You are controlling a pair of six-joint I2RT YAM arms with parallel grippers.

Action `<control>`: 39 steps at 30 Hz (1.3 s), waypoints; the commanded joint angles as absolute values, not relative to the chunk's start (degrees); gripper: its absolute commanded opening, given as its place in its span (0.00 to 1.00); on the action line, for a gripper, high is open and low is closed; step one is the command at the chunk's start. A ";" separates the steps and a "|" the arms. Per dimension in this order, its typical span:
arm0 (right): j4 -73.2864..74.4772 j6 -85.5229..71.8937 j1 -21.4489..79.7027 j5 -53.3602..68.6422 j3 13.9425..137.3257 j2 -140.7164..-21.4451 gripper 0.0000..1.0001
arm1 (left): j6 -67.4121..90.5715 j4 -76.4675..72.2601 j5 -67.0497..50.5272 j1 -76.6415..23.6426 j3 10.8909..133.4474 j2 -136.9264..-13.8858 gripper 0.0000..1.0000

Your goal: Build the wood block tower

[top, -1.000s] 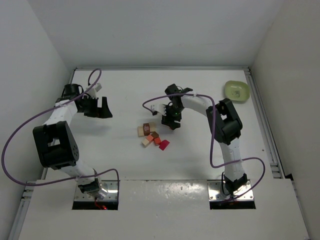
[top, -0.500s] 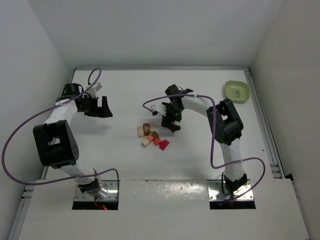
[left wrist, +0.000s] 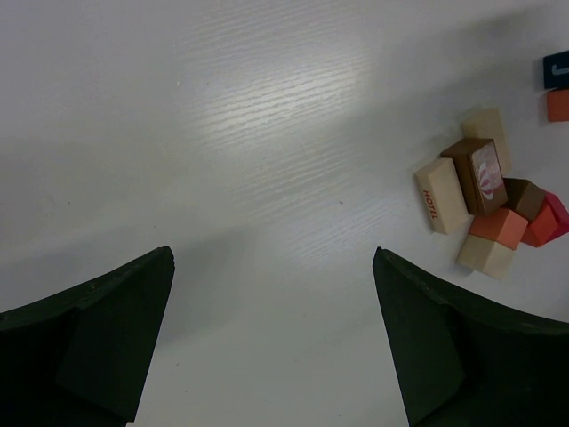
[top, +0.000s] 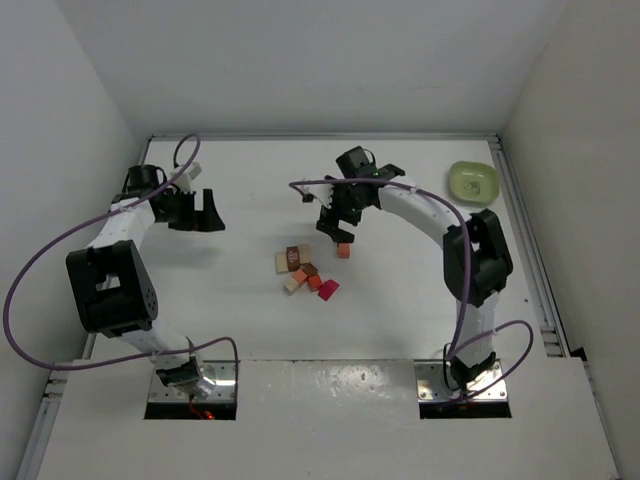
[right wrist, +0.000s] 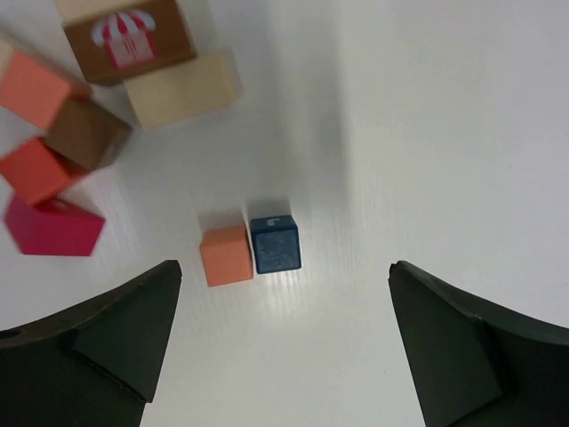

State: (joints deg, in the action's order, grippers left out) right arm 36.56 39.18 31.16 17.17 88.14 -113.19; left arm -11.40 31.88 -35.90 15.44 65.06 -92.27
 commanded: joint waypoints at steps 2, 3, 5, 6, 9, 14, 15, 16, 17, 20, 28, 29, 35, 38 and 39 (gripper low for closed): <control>35.61 28.62 30.15 21.35 91.50 -103.47 1.00 | -6.44 28.22 -30.87 12.23 67.94 -88.95 1.00; 35.25 26.13 28.75 21.79 91.41 -102.06 1.00 | -5.89 27.69 -26.41 10.82 67.94 -88.34 1.00; 34.55 15.81 25.34 21.89 90.80 -100.38 1.00 | -4.32 26.64 -22.17 5.57 67.94 -87.71 1.00; 34.37 12.77 24.62 20.75 89.05 -99.24 0.99 | -3.18 24.37 -17.36 3.71 67.24 -86.76 1.00; 30.52 0.45 19.08 19.34 82.22 -96.43 0.89 | -0.36 20.22 -13.37 -3.06 64.69 -84.81 1.00; 28.92 -17.11 12.40 15.39 74.28 -93.78 0.78 | 5.88 19.08 -13.00 -10.36 66.88 -89.29 0.89; 28.39 -18.36 11.52 15.21 73.14 -93.95 0.78 | 7.19 18.46 -13.01 -12.29 66.88 -90.51 0.75; 28.56 -22.28 10.73 15.12 72.69 -94.83 0.77 | 8.25 17.85 -11.18 -14.39 67.41 -91.83 0.60; 28.56 -23.80 10.29 15.12 72.69 -95.09 0.77 | 8.26 17.84 -11.16 -15.28 67.41 -91.85 0.54; 28.92 -27.32 9.41 14.94 72.78 -97.28 0.77 | 9.93 17.84 -11.25 -18.27 70.65 -96.32 0.36; 26.28 -29.97 9.41 15.64 71.37 -100.01 0.77 | 14.41 18.90 -11.95 -27.33 78.21 -106.69 0.21; 26.28 -30.06 9.40 15.12 71.37 -100.02 0.77 | 14.41 18.90 -11.95 -27.33 78.22 -107.57 0.21; 26.54 -29.71 9.23 13.71 70.14 -99.23 0.79 | 17.13 18.90 -12.57 -30.32 80.24 -112.66 0.30; 25.93 -29.45 9.05 14.15 69.00 -98.53 0.81 | 17.67 19.42 -12.57 -30.94 81.47 -113.73 0.36; 26.01 -29.53 9.05 14.41 68.47 -98.35 0.81 | 17.67 19.42 -12.57 -30.94 81.47 -114.60 0.36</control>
